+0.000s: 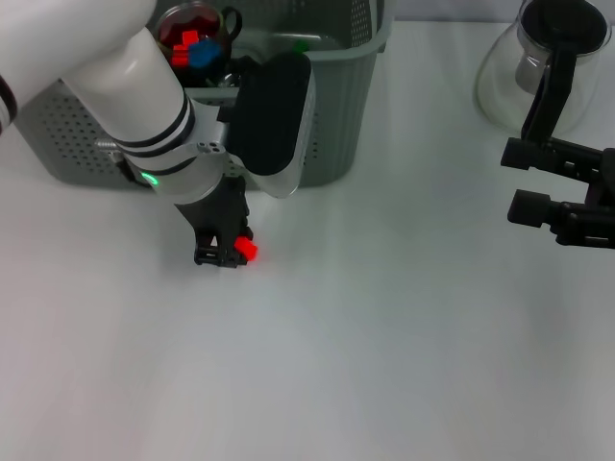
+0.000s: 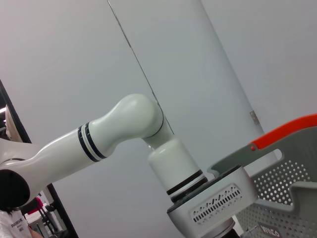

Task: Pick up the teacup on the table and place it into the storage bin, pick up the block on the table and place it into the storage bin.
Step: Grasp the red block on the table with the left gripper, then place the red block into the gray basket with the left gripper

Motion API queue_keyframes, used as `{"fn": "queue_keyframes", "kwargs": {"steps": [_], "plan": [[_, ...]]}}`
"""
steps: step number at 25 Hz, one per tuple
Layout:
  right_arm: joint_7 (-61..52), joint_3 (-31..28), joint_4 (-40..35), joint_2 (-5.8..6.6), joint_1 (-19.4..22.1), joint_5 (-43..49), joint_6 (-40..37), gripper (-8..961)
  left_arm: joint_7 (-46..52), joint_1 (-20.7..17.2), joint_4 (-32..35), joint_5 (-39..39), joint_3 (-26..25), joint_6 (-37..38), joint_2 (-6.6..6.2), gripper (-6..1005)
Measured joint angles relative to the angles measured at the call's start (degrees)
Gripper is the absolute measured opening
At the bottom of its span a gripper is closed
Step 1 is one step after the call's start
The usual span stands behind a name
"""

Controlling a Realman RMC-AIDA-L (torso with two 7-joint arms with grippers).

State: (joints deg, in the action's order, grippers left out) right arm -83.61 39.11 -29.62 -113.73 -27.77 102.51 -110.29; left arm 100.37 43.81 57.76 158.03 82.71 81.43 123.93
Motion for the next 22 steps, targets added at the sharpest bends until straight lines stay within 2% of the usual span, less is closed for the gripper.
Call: {"fn": "queue_keyframes", "kwargs": {"steps": [6, 8, 12, 13, 14, 15, 19, 22], "plan": [[0.03, 0.0, 0.0, 0.0, 0.0, -0.01, -0.06, 928, 0.52, 0.13, -0.55, 1.35, 0.0, -0.86, 0.19, 351], [0.03, 0.0, 0.0, 0.0, 0.0, -0.02, -0.06, 928, 0.6, -0.06, -0.13, 1.43, -0.21, -0.52, 0.26, 193], [0.03, -0.01, 0.0, 0.01, -0.01, 0.01, -0.05, 928, 1.44, -0.83, 3.77, 0.05, -1.95, 5.36, 0.41, 195], [0.03, -0.01, 0.0, 0.03, -0.03, 0.0, -0.1, 928, 1.87, -1.12, 7.34, -2.6, -5.41, 11.7, 0.47, 195], [0.03, 0.0, -0.01, 0.05, -0.05, -0.03, -0.12, 928, 1.87, -1.12, 7.34, -2.6, -5.41, 11.7, 0.47, 195], [0.03, 0.0, -0.04, 0.07, -0.06, -0.07, -0.14, 928, 2.27, -1.17, 8.99, -4.68, -7.97, 16.21, 0.48, 196], [0.03, 0.0, -0.23, 0.09, -0.1, -0.14, -0.22, 928, 5.67, -0.2, 12.96, -11.88, -21.79, 31.77, 0.1, 197], [0.08, 0.0, -0.31, 0.1, -0.09, -0.16, -0.32, 927, 9.96, 1.63, 12.89, -15.79, -33.71, 36.43, -1.7, 198]]}}
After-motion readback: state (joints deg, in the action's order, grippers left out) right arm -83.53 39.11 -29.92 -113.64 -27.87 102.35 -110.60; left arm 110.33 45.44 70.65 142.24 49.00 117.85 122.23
